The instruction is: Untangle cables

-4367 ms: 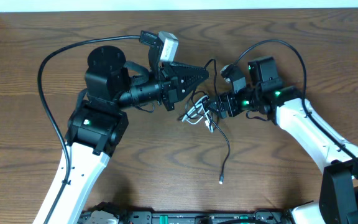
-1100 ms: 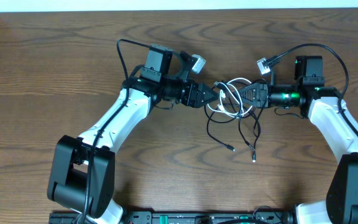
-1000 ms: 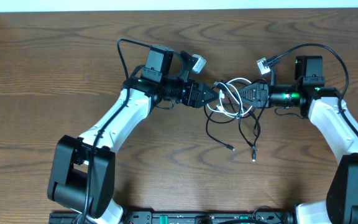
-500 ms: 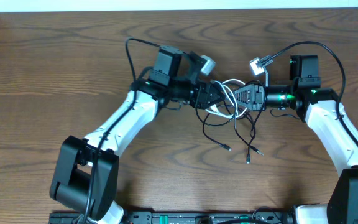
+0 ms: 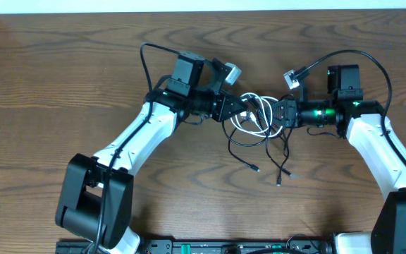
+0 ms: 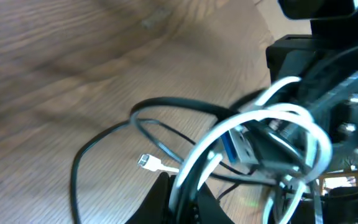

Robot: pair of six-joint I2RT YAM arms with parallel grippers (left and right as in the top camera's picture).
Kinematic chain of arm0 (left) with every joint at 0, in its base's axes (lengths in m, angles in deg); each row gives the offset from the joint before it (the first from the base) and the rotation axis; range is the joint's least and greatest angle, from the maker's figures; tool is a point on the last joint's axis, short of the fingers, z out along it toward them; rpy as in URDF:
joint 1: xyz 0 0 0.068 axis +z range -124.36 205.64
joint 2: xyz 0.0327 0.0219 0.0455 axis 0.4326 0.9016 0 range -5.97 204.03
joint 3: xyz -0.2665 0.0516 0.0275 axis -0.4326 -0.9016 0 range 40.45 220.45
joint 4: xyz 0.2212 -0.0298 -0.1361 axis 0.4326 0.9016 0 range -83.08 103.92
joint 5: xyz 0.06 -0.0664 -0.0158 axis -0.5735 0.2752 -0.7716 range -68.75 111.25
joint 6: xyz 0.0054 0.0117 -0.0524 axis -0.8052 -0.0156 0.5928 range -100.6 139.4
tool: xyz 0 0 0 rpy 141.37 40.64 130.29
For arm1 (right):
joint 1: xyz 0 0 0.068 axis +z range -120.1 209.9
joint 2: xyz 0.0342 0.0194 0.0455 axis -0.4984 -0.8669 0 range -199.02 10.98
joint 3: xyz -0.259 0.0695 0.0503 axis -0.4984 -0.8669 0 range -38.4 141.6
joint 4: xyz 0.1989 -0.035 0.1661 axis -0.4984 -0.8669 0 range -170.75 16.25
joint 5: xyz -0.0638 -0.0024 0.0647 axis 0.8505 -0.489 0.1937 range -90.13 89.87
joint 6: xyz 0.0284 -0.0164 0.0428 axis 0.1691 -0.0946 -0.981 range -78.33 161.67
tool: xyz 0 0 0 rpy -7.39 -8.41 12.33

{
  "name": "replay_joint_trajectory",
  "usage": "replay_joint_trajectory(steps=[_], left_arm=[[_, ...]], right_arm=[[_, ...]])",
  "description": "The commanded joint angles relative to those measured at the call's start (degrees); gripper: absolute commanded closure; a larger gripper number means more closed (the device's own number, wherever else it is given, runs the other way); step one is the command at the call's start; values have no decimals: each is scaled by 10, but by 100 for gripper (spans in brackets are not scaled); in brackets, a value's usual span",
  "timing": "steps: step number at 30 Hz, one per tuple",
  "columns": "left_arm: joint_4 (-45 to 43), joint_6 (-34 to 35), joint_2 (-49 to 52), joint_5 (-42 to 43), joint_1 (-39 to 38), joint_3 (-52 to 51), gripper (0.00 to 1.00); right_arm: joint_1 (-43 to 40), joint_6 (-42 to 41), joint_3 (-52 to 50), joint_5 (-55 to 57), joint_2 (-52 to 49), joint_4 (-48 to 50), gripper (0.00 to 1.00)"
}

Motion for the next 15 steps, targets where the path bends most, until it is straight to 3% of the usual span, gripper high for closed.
replay_joint_trajectory(steps=[1, 6, 9, 12, 15], left_arm=[[11, -7, 3, -2, 18, 7, 92], [14, -8, 3, 28, 31, 7, 93], [13, -7, 3, 45, 35, 7, 93], [13, -7, 3, 45, 36, 7, 92], [13, 3, 3, 46, 36, 7, 92]], right_arm=[[-2, -47, 12, 167, 14, -30, 99], [-2, -167, 12, 476, 14, -127, 99], [-2, -203, 12, 555, 14, -168, 97], [-2, -231, 12, 611, 14, -188, 46], [-2, -232, 12, 622, 14, -194, 43]])
